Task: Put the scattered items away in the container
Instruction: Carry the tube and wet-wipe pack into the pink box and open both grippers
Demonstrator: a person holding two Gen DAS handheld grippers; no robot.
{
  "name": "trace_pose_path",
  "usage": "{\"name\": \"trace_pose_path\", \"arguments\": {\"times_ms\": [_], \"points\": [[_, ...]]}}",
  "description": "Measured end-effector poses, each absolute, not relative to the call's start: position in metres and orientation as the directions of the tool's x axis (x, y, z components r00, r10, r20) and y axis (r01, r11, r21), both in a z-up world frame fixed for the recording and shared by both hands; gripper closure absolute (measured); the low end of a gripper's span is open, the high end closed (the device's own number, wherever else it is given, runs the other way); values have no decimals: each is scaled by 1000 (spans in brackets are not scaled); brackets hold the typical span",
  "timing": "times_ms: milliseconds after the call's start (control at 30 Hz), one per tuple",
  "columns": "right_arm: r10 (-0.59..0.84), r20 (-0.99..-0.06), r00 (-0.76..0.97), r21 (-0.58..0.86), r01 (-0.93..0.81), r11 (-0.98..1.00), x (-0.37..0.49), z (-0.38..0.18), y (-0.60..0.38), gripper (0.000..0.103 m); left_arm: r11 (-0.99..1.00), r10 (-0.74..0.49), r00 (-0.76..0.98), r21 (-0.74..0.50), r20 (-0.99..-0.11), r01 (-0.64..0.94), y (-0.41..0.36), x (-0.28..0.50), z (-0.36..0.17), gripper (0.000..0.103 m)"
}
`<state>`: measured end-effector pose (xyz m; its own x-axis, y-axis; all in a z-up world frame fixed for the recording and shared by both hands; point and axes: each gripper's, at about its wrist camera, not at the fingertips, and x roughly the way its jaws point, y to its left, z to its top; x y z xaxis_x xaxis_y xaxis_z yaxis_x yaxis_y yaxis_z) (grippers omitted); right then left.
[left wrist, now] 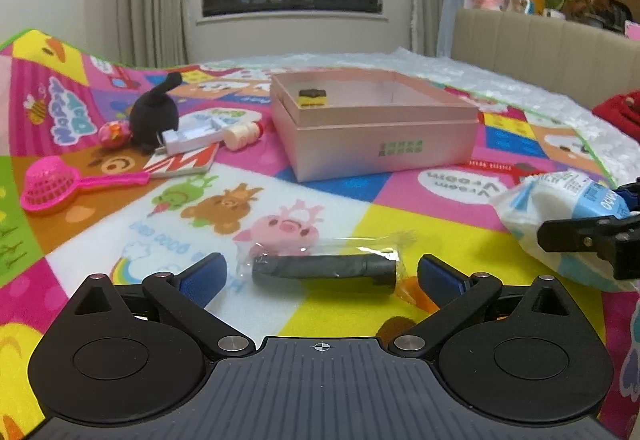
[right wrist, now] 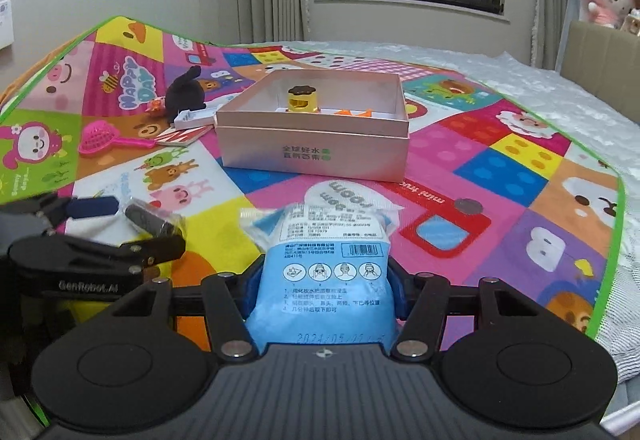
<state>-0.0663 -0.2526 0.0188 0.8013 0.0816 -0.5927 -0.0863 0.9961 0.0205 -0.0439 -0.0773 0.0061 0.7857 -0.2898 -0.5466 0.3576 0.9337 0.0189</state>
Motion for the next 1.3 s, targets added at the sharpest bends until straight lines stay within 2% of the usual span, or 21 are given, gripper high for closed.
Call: {"name": "trace_pose_path", "arguments": {"times_ms": [267, 300, 333, 367, 567, 733, 900, 1100, 1167, 1200, 1233, 1300], "points": [[84, -590, 803, 9, -98, 995, -69, 14, -248, 45, 934, -272, 789, 45, -551, 353, -82, -41, 5, 1], [86, -589, 803, 7, -101, 995, -69, 15, -248, 45, 934, -272, 789, 46, -551, 355, -82, -41, 6, 2], [87, -588, 805, 6, -103, 995, -69, 15, -248, 45, 933, -272, 789, 49, -551, 356, -82, -42, 6, 11], [89, -586, 805, 6, -106, 994, -70, 16, -248, 45, 932, -272, 788, 52, -552, 358, -82, -42, 6, 13], [94, -586, 805, 8, -111, 994, -70, 17, -250, 45, 920, -293, 788, 63, -541, 386, -83, -47, 13, 13], [124, -575, 808, 31, -130, 991, -69, 31, -263, 46, 893, -365, 814, 78, -451, 443, -86, -58, 40, 14], [135, -472, 871, 61, -121, 991, -40, 76, -282, 45, 860, -445, 815, 76, -372, 504, -107, -22, 81, 13], [147, -351, 925, 184, -86, 979, 48, 126, -302, 45, 866, -432, 861, 143, -268, 479, -141, 47, 96, 12], [163, -330, 930, 217, -93, 972, 83, 128, -303, 41, 870, -427, 863, 138, -270, 474, -147, 74, 93, 7], [165, -334, 928, 225, -92, 970, 99, 126, -303, 26, 872, -421, 856, 127, -300, 473, -147, 84, 90, 7], [153, -347, 925, 227, -75, 971, 111, 124, -303, 21, 873, -420, 845, 107, -331, 476, -144, 90, 88, 7], [138, -367, 920, 238, -50, 970, 123, 116, -306, 21, 872, -430, 831, 78, -352, 484, -128, 85, 83, 2]]}}
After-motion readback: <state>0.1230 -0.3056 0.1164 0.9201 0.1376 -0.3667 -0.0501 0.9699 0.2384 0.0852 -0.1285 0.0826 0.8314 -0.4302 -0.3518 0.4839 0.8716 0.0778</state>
